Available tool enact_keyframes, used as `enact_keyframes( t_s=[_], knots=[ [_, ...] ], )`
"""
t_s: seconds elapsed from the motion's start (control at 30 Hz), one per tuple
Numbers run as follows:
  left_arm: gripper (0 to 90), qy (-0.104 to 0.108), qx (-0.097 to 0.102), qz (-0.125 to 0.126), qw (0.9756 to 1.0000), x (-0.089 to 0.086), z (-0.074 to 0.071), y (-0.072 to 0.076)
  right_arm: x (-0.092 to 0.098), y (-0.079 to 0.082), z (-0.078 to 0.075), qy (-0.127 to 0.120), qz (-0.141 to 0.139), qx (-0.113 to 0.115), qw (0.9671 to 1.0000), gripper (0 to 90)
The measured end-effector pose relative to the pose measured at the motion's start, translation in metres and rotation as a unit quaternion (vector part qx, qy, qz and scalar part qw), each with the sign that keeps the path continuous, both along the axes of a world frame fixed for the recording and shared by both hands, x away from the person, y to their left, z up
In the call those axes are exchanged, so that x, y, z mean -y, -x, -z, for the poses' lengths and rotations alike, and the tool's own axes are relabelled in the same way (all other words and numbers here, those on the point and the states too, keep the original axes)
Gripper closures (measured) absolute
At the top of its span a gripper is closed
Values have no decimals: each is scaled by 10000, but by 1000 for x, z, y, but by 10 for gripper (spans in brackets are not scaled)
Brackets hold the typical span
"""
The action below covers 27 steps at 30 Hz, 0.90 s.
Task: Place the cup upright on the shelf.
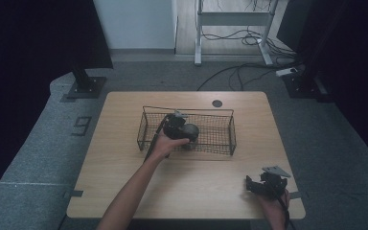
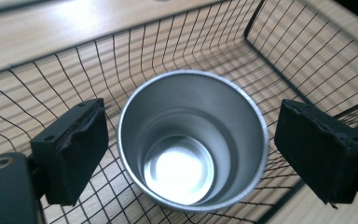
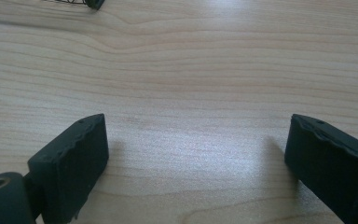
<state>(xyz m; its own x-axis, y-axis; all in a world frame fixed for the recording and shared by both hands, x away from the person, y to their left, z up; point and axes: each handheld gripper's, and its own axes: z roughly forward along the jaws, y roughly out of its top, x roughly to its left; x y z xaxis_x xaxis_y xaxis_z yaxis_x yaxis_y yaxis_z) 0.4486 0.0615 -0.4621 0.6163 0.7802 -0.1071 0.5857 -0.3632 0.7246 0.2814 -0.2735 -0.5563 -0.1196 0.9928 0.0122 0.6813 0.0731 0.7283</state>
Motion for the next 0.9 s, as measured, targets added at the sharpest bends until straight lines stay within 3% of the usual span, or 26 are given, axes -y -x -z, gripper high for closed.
enact_keyframes(
  t_s=[0.3, 0.5, 0.9],
  knots=[
    [102, 290, 279, 67, 9992, -18, -25, 17, 0, 0, 0, 1, 4, 0, 10000, 62],
    [103, 481, 510, 176, 9974, -35, -36, 37, 0, 0, 0, -1, 7, 0, 10000, 63],
    [126, 650, 699, 129, 9953, -79, -27, 84, 0, 0, 0, -9, 28, 2, 10000, 67]
  ],
)
